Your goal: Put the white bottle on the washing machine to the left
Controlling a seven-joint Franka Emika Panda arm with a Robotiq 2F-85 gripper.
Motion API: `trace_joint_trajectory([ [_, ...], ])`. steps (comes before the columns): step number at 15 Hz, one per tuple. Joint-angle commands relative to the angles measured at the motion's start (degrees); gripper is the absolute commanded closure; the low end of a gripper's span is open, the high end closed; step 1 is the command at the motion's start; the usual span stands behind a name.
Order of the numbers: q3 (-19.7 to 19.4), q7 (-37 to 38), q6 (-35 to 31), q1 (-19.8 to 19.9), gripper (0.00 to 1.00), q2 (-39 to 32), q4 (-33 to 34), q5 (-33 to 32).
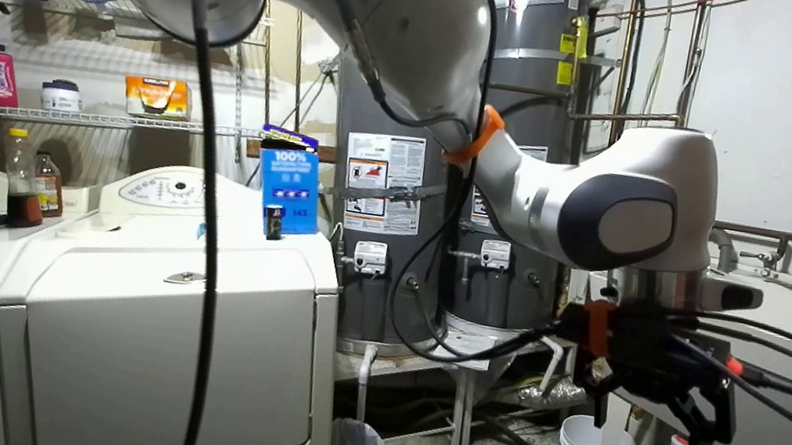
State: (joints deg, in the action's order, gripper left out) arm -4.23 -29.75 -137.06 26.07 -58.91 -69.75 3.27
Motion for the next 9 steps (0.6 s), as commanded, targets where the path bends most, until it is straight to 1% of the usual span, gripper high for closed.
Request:
trace_joint_trajectory([
  [1,0.01,-2.92,-2.98,0.89,0.0,-8.65,9.53,-3.89],
  [3,-0.08,-5.27,-5.29,1.45,0.0,-11.83,13.5,-3.45],
  [4,0.77,-6.6,-6.96,2.29,0.0,-13.67,15.9,-2.85],
  [5,2.33,-7.52,-7.51,3.54,0.0,-15.26,18.4,-1.23],
  [6,4.97,-8.87,-5.92,5.24,0.0,-15.84,20.05,0.88],
  [7,1.42,-5.46,-7.09,2.46,0.0,-11.71,12.52,-1.55],
  [9,3.49,-6.8,-7.06,4.23,0.0,-13.44,15.53,-0.77],
])
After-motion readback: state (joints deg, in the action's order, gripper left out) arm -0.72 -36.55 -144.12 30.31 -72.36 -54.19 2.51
